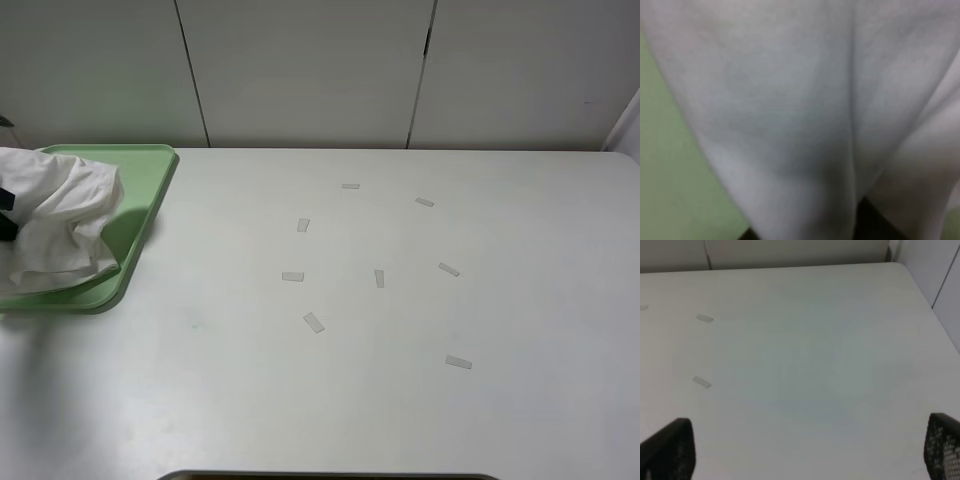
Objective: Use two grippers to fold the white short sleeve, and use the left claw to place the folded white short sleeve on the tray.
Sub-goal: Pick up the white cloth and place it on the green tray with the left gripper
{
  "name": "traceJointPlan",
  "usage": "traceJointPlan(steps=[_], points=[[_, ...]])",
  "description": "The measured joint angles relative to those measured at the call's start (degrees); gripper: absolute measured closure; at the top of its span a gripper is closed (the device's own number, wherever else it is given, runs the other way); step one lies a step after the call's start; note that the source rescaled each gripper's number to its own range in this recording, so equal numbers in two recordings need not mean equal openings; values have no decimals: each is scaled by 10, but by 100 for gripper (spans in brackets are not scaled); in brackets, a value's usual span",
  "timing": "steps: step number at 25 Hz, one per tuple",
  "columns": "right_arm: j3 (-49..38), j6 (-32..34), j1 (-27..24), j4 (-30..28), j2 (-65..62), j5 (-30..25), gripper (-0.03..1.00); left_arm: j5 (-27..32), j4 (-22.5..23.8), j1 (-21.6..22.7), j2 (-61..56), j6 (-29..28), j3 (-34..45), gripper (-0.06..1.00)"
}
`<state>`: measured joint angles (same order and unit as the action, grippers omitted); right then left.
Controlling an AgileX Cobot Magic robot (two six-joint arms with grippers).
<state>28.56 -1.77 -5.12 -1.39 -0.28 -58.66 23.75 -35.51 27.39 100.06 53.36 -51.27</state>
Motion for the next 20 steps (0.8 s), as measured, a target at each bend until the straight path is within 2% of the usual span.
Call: traceJointPlan(steps=[3, 5, 7, 10, 11, 14, 20], points=[[0, 0, 0, 0, 0, 0, -3, 0, 0, 10, 0, 0, 0, 80], [0, 0, 0, 0, 0, 0, -3, -1, 1, 17, 0, 0, 0, 73], [0, 0, 0, 0, 0, 0, -3, -10, 1, 21, 0, 0, 0, 57], [0, 0, 0, 0, 0, 0, -3, -29, 1, 23, 0, 0, -1, 18], [0, 0, 0, 0, 0, 0, -3, -29, 1, 23, 0, 0, -1, 18], [0, 0, 0, 0, 0, 0, -3, -48, -1, 24, 0, 0, -1, -1], [0, 0, 0, 0, 0, 0, -3, -51, -1, 24, 0, 0, -1, -5]])
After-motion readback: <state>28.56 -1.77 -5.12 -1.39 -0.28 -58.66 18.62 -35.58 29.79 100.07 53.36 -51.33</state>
